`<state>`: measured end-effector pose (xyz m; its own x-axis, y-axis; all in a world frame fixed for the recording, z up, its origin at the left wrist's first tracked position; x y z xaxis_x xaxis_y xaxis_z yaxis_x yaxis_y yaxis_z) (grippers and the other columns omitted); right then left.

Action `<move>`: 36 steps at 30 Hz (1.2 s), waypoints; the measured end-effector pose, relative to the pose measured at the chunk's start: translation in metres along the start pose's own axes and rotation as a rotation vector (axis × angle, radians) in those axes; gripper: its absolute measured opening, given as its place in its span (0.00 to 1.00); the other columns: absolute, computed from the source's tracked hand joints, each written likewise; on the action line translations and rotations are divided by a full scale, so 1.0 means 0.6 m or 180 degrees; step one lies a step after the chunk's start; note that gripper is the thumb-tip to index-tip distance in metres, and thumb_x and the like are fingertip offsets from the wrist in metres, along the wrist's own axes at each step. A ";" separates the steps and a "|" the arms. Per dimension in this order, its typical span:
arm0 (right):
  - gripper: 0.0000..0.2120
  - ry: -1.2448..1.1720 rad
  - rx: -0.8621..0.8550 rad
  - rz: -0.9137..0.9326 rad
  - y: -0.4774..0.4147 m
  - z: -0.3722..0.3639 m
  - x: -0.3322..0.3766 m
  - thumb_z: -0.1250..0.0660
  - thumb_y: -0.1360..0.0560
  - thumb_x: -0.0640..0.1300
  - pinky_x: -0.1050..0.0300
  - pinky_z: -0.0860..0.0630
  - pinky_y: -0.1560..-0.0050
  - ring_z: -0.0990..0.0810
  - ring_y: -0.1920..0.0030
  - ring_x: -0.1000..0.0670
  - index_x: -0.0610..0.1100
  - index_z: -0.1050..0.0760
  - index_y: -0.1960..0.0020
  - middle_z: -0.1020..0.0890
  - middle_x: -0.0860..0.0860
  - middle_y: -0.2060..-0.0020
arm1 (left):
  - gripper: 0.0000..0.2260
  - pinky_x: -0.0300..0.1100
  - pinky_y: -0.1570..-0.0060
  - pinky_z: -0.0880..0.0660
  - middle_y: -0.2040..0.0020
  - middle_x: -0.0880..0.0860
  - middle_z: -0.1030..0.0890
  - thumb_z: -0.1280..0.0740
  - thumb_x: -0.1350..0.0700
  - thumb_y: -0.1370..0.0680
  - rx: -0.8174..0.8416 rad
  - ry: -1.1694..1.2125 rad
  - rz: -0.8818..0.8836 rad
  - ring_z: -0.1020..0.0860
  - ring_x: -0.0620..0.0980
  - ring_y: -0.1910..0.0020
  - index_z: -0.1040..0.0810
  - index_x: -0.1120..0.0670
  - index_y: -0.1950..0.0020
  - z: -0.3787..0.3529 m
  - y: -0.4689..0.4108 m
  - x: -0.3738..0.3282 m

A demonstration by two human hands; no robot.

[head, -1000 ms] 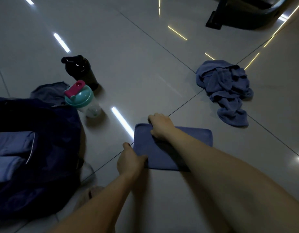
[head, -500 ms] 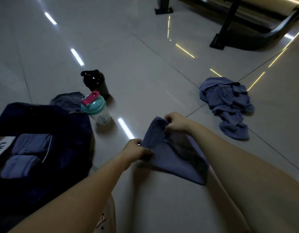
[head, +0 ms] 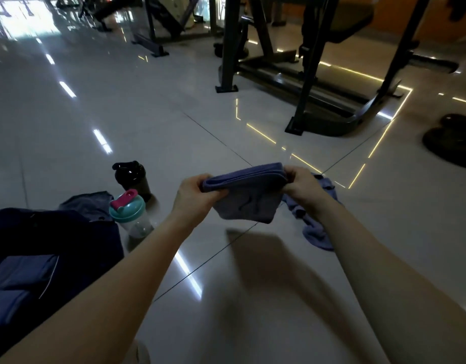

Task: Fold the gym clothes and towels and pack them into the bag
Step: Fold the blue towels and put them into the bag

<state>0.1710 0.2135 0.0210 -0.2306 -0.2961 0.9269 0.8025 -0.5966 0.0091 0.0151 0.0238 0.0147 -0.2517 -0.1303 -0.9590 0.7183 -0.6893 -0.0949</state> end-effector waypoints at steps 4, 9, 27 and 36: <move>0.18 0.0181 0.0344 -0.0106 0.061 -0.031 -0.042 0.33 0.30 0.22 0.69 0.24 0.63 0.17 0.62 0.62 0.37 0.20 0.45 0.15 0.48 0.58 | 0.04 0.41 0.60 0.26 0.63 0.57 0.17 0.24 0.62 0.28 0.0460 -0.0427 0.0125 0.22 0.48 0.64 0.16 0.55 0.56 -0.025 0.043 0.049; 0.12 0.0892 0.1057 -0.0455 0.145 -0.106 -0.162 0.27 0.35 0.31 0.52 0.25 0.61 0.20 0.65 0.55 0.48 0.21 0.61 0.19 0.52 0.68 | 0.08 0.39 0.64 0.27 0.69 0.50 0.21 0.21 0.61 0.33 0.1304 -0.1126 0.0879 0.24 0.44 0.69 0.19 0.58 0.62 -0.061 0.135 0.185; 0.08 0.0297 0.0944 -0.1544 0.237 -0.108 -0.321 0.30 0.25 0.35 0.55 0.25 0.62 0.23 0.68 0.51 0.43 0.22 0.62 0.21 0.48 0.70 | 0.03 0.48 0.54 0.21 0.57 0.61 0.15 0.27 0.63 0.26 0.1313 -0.0495 0.1712 0.19 0.52 0.59 0.15 0.59 0.53 -0.127 0.174 0.301; 0.08 0.0837 0.0418 -0.1729 0.175 -0.123 -0.399 0.34 0.24 0.39 0.43 0.23 0.61 0.21 0.65 0.41 0.42 0.28 0.61 0.23 0.45 0.70 | 0.02 0.42 0.61 0.25 0.63 0.54 0.18 0.28 0.61 0.24 0.0441 -0.0667 0.1910 0.22 0.51 0.64 0.18 0.59 0.56 -0.128 0.140 0.363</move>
<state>0.2695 0.1667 -0.2278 -0.7399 -0.1596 0.6535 0.5895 -0.6219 0.5155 0.0705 -0.0077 -0.2227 0.0360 -0.6478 -0.7609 0.6867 -0.5371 0.4898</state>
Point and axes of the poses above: each hand's wrist, its own y-axis away from the middle knuckle, its own z-axis out of the back of the hand, x = y × z, the point moved 9 cm from there along -y, towards the middle knuckle
